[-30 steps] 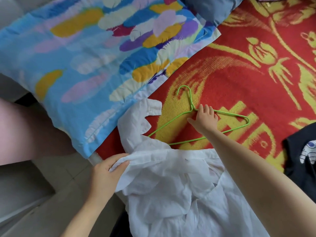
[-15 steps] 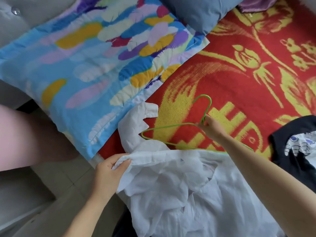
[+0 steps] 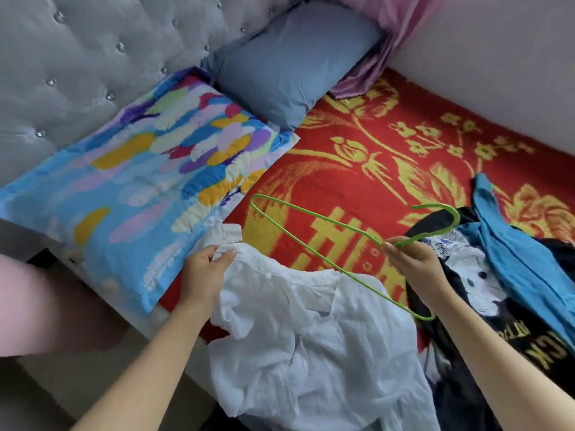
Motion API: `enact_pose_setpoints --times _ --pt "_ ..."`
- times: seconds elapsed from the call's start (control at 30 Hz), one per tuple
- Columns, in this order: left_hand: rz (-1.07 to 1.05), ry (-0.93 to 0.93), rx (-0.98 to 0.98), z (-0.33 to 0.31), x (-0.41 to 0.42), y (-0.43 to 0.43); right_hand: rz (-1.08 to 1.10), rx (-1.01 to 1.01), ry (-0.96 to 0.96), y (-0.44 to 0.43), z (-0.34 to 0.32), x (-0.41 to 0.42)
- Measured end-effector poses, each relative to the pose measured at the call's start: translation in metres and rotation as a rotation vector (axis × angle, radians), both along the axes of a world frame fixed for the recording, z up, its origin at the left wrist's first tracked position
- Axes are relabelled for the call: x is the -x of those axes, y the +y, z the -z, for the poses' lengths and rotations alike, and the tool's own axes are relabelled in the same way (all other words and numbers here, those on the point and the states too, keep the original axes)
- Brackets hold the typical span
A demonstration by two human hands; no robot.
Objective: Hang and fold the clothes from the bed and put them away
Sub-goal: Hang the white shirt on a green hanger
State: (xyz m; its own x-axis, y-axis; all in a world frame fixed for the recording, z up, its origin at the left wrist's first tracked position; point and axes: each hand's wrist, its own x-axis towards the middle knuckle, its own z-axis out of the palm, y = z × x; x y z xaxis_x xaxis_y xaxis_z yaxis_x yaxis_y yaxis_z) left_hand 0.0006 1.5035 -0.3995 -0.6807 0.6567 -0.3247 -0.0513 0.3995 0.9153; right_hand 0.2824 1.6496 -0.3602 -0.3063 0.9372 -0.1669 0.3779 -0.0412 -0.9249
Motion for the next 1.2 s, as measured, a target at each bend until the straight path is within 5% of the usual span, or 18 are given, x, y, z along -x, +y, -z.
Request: enact_pose_setpoints --times 0.17,0.33,0.57,0.7,0.97,1.2 --pt "-0.110 -0.059 -0.064 -0.039 -0.020 0.017 -0.086 0.143 -0.098 -0.030 -0.023 -0.043" --pt "0.029 -0.074 -0.203 -0.096 -0.069 0.024 -0.196 0.004 -0.419 -0.055 -0.035 -0.050" --pt "0.396 0.171 -0.438 -0.170 -0.124 0.004 0.200 -0.084 0.003 -0.075 -0.070 0.010" --pt "0.445 0.604 -0.483 -0.198 -0.117 -0.003 0.229 -0.035 0.234 -0.063 -0.115 0.015" --pt "0.382 1.481 -0.329 -0.255 -0.104 0.015 0.140 -0.243 0.246 -0.046 -0.198 0.001" --pt "0.759 1.675 -0.433 -0.311 -0.099 0.050 0.108 -0.368 0.297 -0.043 -0.246 -0.012"
